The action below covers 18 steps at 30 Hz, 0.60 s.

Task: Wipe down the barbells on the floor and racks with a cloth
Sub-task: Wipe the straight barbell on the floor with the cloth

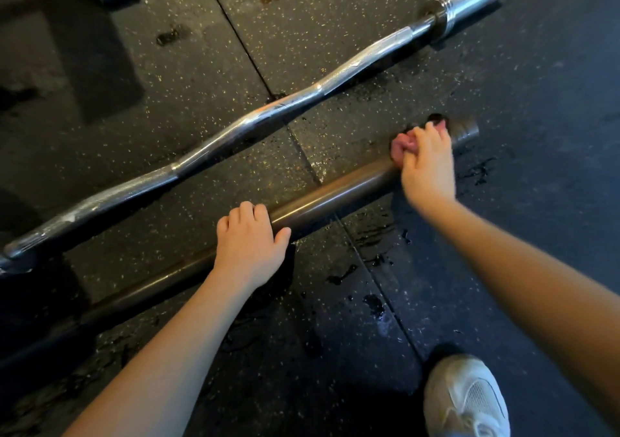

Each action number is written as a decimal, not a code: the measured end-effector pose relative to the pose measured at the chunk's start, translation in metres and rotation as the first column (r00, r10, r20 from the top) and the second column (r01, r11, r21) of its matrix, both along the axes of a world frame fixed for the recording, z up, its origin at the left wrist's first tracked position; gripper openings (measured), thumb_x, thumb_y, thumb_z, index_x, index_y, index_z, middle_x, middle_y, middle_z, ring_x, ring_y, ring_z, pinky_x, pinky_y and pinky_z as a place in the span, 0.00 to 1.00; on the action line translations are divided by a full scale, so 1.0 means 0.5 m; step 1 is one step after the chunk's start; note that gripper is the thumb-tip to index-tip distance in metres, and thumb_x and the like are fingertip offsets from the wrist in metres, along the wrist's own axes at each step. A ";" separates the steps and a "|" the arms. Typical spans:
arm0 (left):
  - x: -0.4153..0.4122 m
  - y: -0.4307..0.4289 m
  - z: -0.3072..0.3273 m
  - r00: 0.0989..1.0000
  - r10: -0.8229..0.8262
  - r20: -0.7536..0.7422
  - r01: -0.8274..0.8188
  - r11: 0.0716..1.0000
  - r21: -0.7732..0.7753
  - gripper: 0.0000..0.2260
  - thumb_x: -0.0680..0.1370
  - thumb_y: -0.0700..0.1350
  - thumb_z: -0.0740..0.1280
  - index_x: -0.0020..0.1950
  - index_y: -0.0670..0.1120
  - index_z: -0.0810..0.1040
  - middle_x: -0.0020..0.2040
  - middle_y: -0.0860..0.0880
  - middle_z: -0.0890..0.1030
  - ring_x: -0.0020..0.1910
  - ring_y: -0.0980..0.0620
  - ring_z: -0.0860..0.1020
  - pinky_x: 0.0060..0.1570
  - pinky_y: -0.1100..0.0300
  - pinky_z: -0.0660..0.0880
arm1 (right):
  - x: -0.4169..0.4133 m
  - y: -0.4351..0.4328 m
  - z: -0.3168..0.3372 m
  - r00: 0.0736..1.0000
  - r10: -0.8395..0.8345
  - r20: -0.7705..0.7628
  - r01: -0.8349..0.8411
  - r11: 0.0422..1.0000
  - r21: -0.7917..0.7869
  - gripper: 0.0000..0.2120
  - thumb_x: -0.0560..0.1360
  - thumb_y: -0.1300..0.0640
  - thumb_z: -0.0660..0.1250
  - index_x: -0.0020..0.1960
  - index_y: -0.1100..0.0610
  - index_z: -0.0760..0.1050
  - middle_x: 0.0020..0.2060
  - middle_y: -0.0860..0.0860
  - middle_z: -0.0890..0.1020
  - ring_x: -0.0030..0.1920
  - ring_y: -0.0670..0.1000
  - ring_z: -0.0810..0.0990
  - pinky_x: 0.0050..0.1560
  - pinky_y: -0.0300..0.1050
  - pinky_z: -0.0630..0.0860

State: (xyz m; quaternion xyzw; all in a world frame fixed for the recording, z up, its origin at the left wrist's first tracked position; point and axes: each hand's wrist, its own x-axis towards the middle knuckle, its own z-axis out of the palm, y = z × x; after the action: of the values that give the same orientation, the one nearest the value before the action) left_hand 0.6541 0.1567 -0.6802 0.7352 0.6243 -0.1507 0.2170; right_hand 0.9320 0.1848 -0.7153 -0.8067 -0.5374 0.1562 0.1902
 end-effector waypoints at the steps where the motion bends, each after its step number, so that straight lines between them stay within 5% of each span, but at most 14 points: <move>1: 0.003 -0.002 -0.001 1.000 -0.013 -0.016 0.013 1.000 0.014 0.25 0.81 0.59 0.54 0.71 0.45 0.65 0.66 0.44 0.67 0.66 0.45 0.66 0.67 0.48 0.62 | -0.035 -0.018 -0.005 1.000 -0.001 -0.023 0.002 0.999 0.033 0.12 0.78 0.57 0.54 0.56 0.58 0.73 0.62 0.52 0.73 0.73 0.55 0.61 0.76 0.56 0.56; 5: 0.017 0.001 -0.012 0.998 -0.056 -0.020 0.057 0.998 0.028 0.24 0.82 0.58 0.51 0.73 0.47 0.64 0.68 0.45 0.67 0.67 0.46 0.65 0.68 0.49 0.61 | -0.091 -0.091 -0.016 0.951 0.277 -0.139 -0.264 0.959 0.104 0.15 0.80 0.61 0.56 0.66 0.56 0.69 0.69 0.51 0.67 0.76 0.49 0.51 0.76 0.52 0.53; 8: 0.020 0.002 -0.011 0.997 -0.073 0.015 0.072 0.997 0.006 0.22 0.83 0.54 0.52 0.74 0.46 0.63 0.69 0.47 0.70 0.69 0.47 0.66 0.69 0.50 0.61 | -0.007 -0.066 -0.013 0.943 0.322 -0.085 -0.319 0.947 0.043 0.18 0.78 0.63 0.56 0.67 0.55 0.69 0.69 0.53 0.69 0.75 0.53 0.58 0.76 0.54 0.55; 11: 0.018 0.007 -0.002 0.996 -0.093 0.003 0.093 0.995 -0.021 0.20 0.83 0.52 0.52 0.73 0.46 0.64 0.67 0.48 0.73 0.67 0.47 0.68 0.67 0.50 0.63 | 0.066 -0.020 -0.015 0.992 0.073 -0.102 -0.069 0.997 0.038 0.13 0.77 0.62 0.54 0.59 0.58 0.71 0.63 0.55 0.71 0.70 0.57 0.65 0.71 0.59 0.63; 14: 0.025 0.007 0.004 0.993 -0.110 -0.032 0.109 0.994 -0.022 0.19 0.83 0.53 0.53 0.70 0.47 0.67 0.64 0.48 0.75 0.65 0.47 0.70 0.64 0.50 0.66 | 0.057 -0.004 -0.010 0.978 -0.168 -0.124 0.171 0.985 0.013 0.17 0.79 0.60 0.53 0.66 0.60 0.68 0.73 0.59 0.62 0.75 0.59 0.56 0.74 0.61 0.56; 18: 0.036 0.001 0.004 0.989 -0.141 -0.040 0.143 0.989 0.032 0.18 0.81 0.58 0.53 0.63 0.48 0.72 0.58 0.49 0.76 0.61 0.49 0.71 0.60 0.50 0.68 | -0.043 -0.072 -0.007 0.963 -0.149 -0.224 0.161 0.986 0.035 0.19 0.82 0.61 0.53 0.73 0.57 0.61 0.78 0.56 0.50 0.78 0.56 0.45 0.74 0.52 0.48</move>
State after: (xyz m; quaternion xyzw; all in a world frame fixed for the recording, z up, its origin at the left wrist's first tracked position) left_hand 0.6722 0.1573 -0.6782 0.7785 0.5768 -0.1684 0.1811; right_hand 0.9103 0.1486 -0.7190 -0.8186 -0.4519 0.2153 0.2816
